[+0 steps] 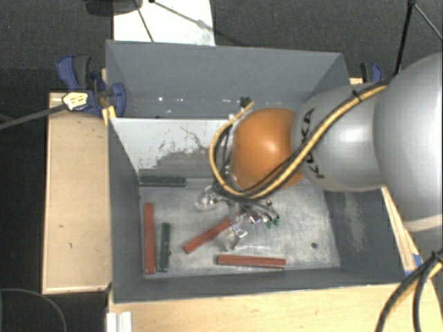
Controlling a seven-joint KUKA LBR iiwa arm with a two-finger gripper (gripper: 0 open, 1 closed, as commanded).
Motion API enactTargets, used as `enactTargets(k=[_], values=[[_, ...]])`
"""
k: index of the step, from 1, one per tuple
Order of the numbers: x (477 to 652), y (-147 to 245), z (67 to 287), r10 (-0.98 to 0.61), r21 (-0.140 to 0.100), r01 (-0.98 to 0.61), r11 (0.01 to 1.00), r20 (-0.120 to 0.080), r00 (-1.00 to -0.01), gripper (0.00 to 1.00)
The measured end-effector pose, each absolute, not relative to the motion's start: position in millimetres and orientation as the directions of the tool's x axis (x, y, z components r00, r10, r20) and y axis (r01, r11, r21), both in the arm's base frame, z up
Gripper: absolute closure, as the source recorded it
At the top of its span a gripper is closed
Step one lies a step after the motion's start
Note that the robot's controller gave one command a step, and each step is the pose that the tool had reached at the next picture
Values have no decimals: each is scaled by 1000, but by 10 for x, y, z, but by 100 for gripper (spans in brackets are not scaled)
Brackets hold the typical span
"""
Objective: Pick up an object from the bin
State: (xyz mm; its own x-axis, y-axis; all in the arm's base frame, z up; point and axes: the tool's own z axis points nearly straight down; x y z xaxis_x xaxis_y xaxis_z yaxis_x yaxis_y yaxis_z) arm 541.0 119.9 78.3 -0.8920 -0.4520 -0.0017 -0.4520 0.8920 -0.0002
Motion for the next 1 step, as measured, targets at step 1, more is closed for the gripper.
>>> enactTargets(k=[1], values=[[5380, 1233, 749, -299, 1, -299, 954, -9, -954, 100]])
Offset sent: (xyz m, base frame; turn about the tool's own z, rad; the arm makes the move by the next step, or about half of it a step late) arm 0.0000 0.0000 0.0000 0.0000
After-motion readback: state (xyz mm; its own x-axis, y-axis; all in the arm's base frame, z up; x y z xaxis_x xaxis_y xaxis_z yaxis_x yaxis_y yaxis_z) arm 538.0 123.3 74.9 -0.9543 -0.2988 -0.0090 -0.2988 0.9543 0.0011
